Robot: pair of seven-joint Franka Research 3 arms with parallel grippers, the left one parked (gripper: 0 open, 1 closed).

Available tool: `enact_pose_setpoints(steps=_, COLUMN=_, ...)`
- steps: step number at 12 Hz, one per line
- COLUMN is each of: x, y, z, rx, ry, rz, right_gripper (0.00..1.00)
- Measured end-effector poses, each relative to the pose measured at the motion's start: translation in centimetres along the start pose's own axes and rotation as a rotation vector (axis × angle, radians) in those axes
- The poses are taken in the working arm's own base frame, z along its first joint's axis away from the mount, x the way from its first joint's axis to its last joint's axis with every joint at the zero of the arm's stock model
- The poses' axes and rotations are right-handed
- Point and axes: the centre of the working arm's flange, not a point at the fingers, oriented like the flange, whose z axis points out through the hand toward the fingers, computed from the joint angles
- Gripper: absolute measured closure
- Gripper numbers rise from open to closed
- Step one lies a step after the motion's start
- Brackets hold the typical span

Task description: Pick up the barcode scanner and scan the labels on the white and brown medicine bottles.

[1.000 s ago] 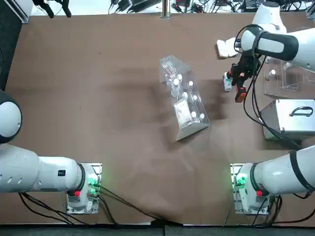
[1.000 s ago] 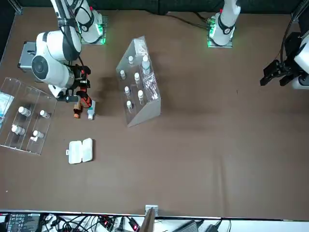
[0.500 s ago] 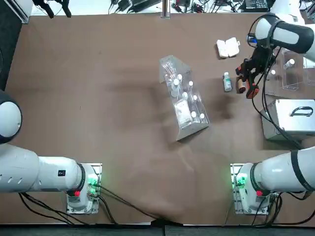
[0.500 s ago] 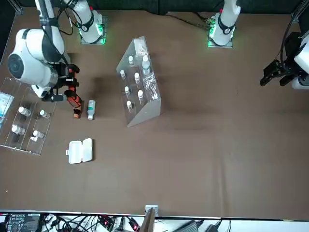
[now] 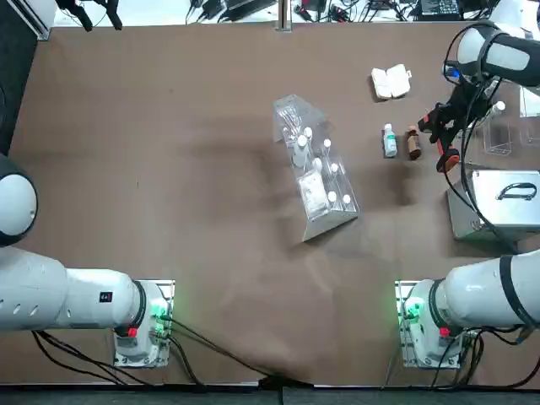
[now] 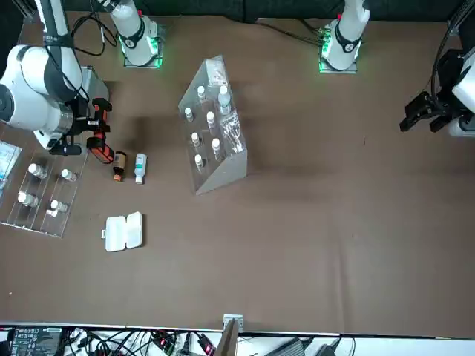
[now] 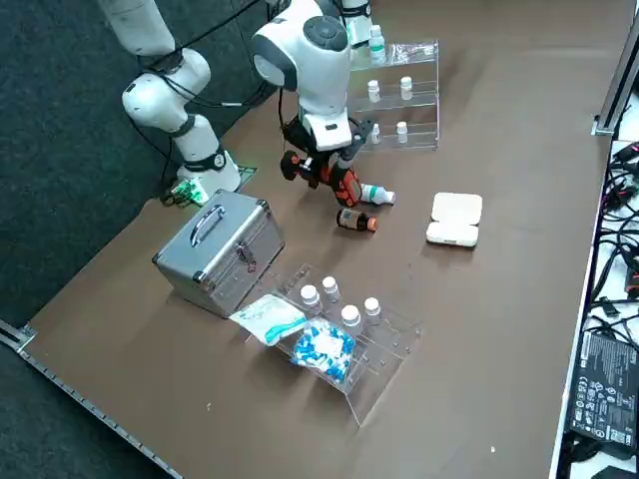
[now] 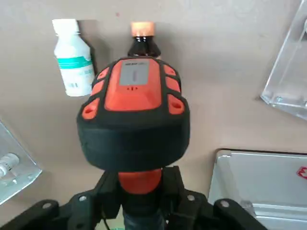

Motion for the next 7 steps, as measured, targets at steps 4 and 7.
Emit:
enact_pose_setpoints(steps=4, x=0.6, y=1.0, z=1.9, rx=0.006, ry=-0.035, rz=0.016, right_gripper=0.58)
enact_pose_setpoints(steps=7, x=0.8, y=1.6, z=2.6, rx=0.010, ry=-0.044, rz=0.016, right_gripper=0.58)
